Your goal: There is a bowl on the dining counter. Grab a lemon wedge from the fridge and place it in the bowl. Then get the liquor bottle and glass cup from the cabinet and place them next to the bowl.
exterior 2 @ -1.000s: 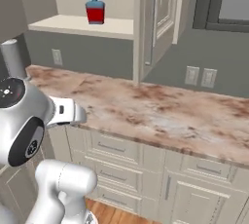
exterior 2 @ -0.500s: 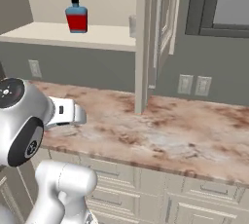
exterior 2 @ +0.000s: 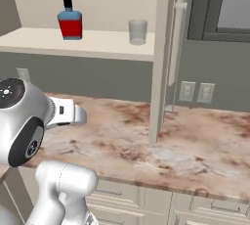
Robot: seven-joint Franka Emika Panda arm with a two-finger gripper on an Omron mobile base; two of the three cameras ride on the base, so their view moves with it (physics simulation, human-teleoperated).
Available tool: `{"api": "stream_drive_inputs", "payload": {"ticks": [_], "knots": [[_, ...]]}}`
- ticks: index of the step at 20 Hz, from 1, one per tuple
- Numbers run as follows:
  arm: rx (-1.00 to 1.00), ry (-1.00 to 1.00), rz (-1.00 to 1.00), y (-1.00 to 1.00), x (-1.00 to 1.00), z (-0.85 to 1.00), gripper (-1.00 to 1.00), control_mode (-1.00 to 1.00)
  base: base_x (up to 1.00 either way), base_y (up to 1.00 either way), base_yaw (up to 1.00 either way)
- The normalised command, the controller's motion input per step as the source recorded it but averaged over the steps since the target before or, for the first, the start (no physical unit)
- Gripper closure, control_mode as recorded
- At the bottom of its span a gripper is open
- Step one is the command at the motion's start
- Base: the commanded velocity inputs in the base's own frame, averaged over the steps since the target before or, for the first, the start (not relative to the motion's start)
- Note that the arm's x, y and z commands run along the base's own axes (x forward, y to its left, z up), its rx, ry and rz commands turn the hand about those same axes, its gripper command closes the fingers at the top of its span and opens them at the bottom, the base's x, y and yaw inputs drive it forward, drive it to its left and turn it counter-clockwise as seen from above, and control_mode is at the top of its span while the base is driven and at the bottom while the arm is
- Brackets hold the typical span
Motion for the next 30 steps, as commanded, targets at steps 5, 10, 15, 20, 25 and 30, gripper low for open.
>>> {"api": "stream_drive_inputs", "payload": {"ticks": [5,10,15,20,25,30], "knots": [[0.0,0.0,0.0,0.0,0.0,0.0,-1.0,1.0,0.71,0.51,-0.18],[0.0,-0.13,0.02,0.26,0.19,0.11,-1.0,-1.0,0.25,0.21,-0.04],[0.04,-0.21,0.17,0.46,0.4,0.51,-1.0,-1.0,0.0,0.0,0.0],[0.04,-0.11,0.11,0.52,0.49,0.74,-1.0,-1.0,0.0,0.0,0.0],[0.01,-0.11,0.01,0.61,0.3,0.85,-1.0,-1.0,0.0,0.0,0.0],[0.01,-0.29,0.0,0.3,0.02,0.45,-1.0,-1.0,0.0,0.0,0.0]]}}
